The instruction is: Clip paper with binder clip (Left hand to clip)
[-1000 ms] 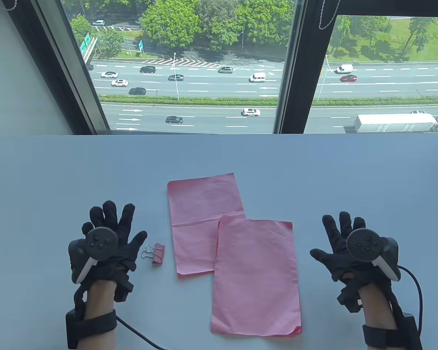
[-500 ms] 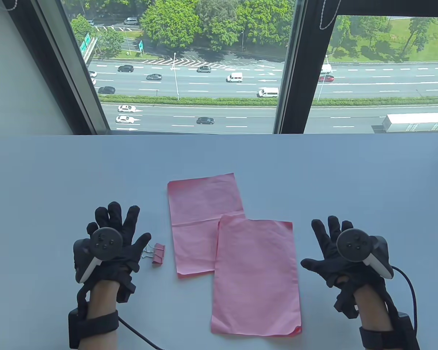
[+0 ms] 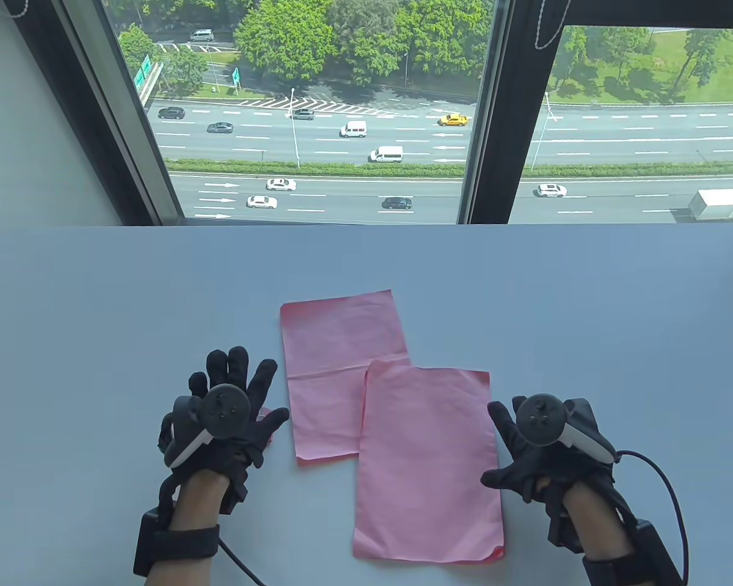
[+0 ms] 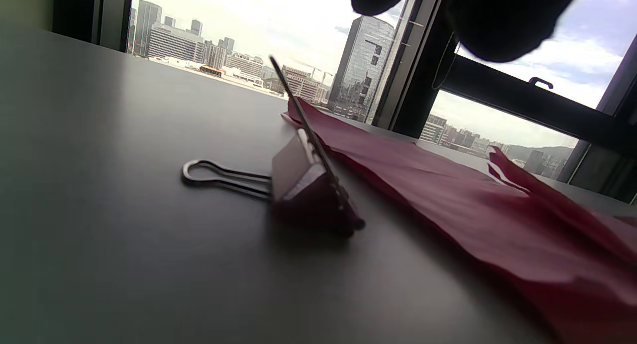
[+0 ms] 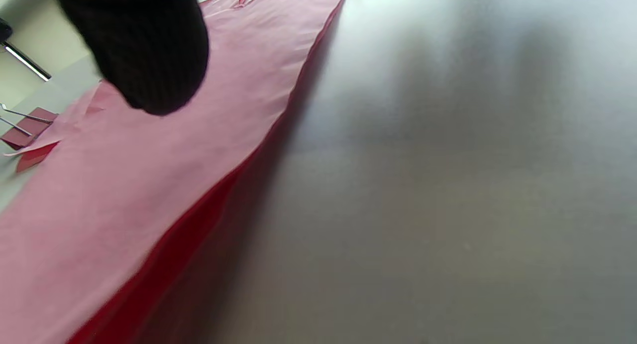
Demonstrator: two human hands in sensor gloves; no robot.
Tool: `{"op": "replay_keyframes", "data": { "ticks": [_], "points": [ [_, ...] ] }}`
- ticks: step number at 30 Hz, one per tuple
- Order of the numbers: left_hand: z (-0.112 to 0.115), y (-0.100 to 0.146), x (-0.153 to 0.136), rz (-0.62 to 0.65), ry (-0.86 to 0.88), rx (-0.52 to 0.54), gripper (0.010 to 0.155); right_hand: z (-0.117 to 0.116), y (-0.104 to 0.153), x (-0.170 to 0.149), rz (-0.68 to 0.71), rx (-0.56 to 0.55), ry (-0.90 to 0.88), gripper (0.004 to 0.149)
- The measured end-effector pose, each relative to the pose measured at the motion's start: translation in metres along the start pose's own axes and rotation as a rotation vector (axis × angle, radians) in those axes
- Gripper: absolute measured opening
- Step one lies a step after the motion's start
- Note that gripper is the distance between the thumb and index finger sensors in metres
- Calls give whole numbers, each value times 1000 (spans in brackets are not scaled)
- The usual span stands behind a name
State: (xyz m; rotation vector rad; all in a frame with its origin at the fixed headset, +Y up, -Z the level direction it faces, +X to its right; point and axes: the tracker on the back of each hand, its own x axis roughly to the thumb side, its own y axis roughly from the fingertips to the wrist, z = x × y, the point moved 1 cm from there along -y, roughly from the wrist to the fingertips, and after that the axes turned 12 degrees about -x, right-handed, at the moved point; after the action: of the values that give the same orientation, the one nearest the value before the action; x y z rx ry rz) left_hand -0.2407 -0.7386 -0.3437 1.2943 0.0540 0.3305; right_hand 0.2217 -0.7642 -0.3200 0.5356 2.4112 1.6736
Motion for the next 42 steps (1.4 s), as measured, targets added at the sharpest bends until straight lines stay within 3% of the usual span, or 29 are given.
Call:
{"op": "replay_keyframes", "data": {
  "ticks": [14,21,42],
  "points": [
    [29,-17,29,4,-149,-173,79,-17,-1,13,19,120,81,104],
    [38,-20,40,-27,-218,-262,78,-24,-6,16,29,104,96,104],
    [43,-12,67,62,-242,-341,79,-24,-10,18,62,40,62,100]
  ]
}}
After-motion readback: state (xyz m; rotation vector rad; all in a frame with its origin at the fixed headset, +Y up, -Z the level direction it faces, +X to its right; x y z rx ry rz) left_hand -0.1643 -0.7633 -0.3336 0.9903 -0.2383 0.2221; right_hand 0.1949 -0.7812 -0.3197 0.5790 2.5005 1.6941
